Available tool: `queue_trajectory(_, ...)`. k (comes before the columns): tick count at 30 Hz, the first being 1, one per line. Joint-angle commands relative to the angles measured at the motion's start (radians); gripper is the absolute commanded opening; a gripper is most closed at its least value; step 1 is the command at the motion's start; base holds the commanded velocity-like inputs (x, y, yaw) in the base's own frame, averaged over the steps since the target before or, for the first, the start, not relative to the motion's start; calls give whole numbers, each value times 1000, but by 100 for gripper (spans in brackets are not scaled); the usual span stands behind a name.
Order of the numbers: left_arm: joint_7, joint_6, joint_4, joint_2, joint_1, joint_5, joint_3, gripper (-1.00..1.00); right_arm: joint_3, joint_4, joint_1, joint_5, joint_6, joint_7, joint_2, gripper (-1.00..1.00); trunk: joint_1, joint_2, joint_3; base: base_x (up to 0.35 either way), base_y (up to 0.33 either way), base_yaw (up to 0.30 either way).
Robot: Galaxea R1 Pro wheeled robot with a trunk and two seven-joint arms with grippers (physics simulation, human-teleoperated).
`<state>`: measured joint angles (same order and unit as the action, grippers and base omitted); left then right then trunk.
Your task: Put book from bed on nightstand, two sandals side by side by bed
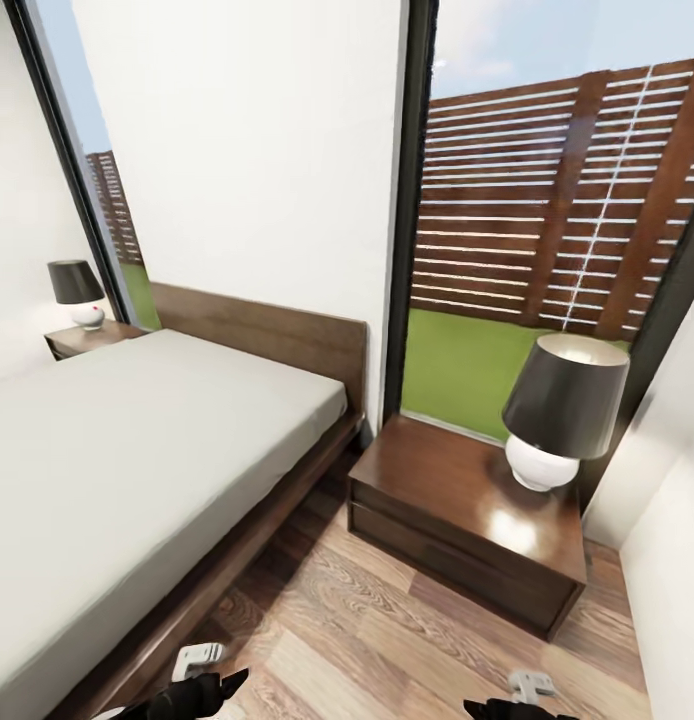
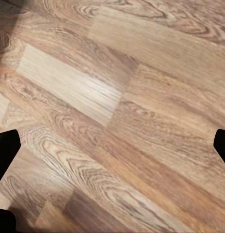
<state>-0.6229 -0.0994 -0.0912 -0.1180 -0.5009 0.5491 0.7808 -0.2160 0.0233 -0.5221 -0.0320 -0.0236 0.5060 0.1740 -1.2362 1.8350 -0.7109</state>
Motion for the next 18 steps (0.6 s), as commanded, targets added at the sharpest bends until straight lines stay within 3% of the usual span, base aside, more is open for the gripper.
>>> queue_trajectory(1,-1,-6,0,0,-1,11,6,100,-6,3,-1,-3,-2,3,1,100,0,0,-1,0,0,291)
queue_trajectory(18,0,-6,1,1,-1,11,6,100,-7,3,-1,-4,-2,2,0,100,0,0,-1,23,-23,291)
